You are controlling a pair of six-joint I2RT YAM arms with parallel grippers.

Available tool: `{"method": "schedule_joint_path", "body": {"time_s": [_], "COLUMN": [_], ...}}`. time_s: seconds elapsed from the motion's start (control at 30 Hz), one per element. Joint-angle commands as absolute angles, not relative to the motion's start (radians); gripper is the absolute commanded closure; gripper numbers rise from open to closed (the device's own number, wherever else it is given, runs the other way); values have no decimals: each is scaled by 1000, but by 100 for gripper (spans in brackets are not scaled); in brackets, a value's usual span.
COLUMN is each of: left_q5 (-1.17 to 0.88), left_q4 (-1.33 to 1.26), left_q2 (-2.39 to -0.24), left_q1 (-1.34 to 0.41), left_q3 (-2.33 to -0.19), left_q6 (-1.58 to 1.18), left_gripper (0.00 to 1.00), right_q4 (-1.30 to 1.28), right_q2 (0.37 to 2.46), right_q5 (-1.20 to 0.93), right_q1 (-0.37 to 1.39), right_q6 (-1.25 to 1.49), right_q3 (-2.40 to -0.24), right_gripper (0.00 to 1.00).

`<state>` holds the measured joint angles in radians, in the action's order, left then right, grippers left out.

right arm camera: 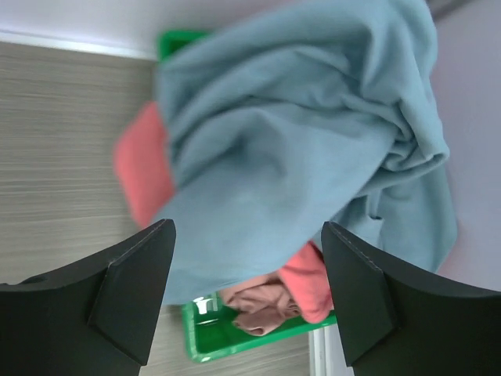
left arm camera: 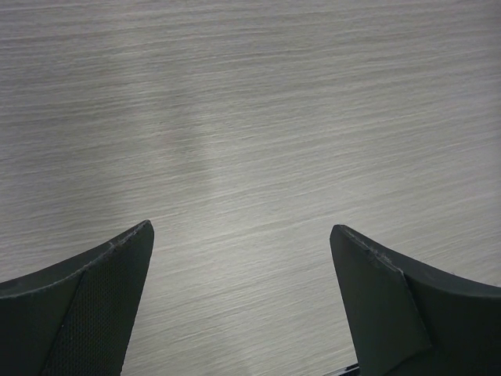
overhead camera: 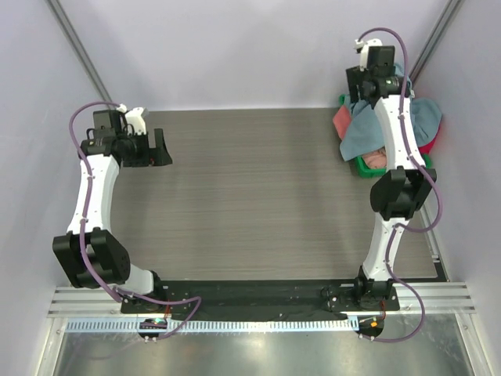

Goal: Fold and stack the t-shirts
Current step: Grab the tshirt from the pile

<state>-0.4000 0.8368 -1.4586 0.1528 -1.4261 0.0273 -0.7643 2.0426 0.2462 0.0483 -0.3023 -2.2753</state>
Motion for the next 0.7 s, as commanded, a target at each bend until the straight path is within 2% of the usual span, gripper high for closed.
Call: {"method": "schedule_joint_path", "body": {"time_s": [0.0,0.17,0.27,0.43,0.53,0.63,0.67], "left_q5": [-439,-443,-462,-469,-460,-453,-448], "left_q4": [816,822,825,831,830,831,833], "left_q2": [-1420,-1439,-1457,-1465,-1457,-1447,-1440], "left_q1": [156,158,160,158,158,158,158], "left_q3": [-1410,-1417,-1428,-1445,-1433,-1417,-1416], "left_q6": [54,43,31,29,34,40,43], "left_gripper": [7,7,1,0,0,0,0], "right_q4": [-772,-733,-701,-680,-670,-664,-661], "right_q2": [2094,2166,2200,2240,2247,2255,2260], "right_q5": [327,359,385,405,393,379,377], "right_q1": [-13,-60,-72,-90,-97,-101,-103], "right_q6": [-354,-348,-348,-341,-336,-347,-350], "right_q3": [-2351,-2401,-2396,-2391,-2396,-2410,-2421], "right_gripper": [20,20,21,30,42,67,81]}}
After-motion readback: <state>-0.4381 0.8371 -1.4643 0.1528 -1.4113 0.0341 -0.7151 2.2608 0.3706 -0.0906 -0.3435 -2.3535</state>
